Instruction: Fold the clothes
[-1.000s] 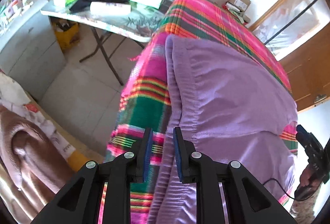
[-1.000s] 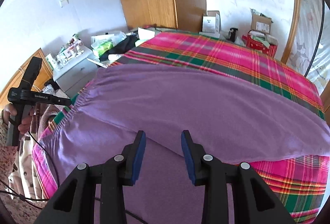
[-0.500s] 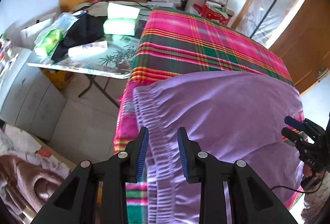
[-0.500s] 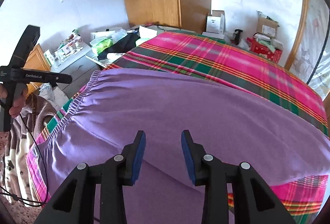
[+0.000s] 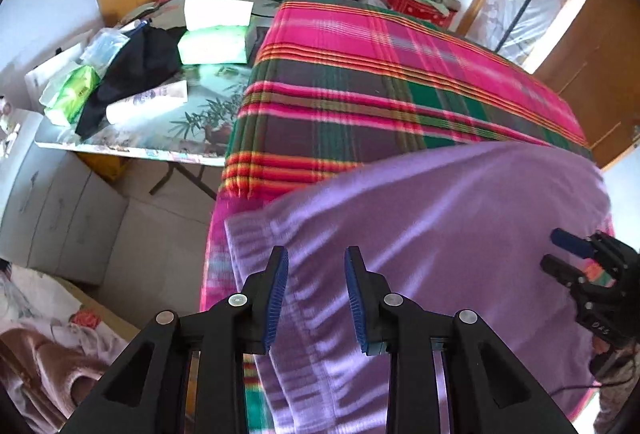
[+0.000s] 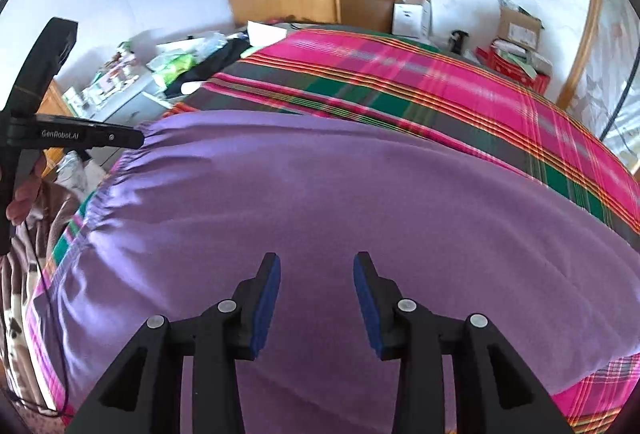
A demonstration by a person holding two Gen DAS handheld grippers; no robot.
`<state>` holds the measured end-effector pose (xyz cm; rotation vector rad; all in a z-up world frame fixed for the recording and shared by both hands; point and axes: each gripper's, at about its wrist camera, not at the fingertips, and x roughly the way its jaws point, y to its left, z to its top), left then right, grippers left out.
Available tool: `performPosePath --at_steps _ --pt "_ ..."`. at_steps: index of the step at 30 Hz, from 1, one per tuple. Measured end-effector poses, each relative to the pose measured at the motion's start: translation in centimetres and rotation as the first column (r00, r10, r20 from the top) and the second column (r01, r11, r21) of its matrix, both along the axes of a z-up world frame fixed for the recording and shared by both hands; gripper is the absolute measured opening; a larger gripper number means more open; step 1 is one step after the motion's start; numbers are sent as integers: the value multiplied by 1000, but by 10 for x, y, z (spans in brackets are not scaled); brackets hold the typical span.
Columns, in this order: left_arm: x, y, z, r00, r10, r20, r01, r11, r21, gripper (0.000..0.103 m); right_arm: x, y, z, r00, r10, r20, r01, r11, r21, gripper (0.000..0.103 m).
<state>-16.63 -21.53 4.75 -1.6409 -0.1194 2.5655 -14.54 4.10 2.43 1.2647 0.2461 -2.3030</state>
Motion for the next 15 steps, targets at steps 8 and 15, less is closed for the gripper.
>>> performPosePath --at_steps 8,15 --pt "-17 14 -13 999 -46 -13 44 992 -120 30 -45 12 -1 998 -66 -5 66 998 -8 39" --pt "-31 12 -15 999 -9 -45 1 987 -160 30 -67 -1 -6 998 -47 -37 48 998 28 39"
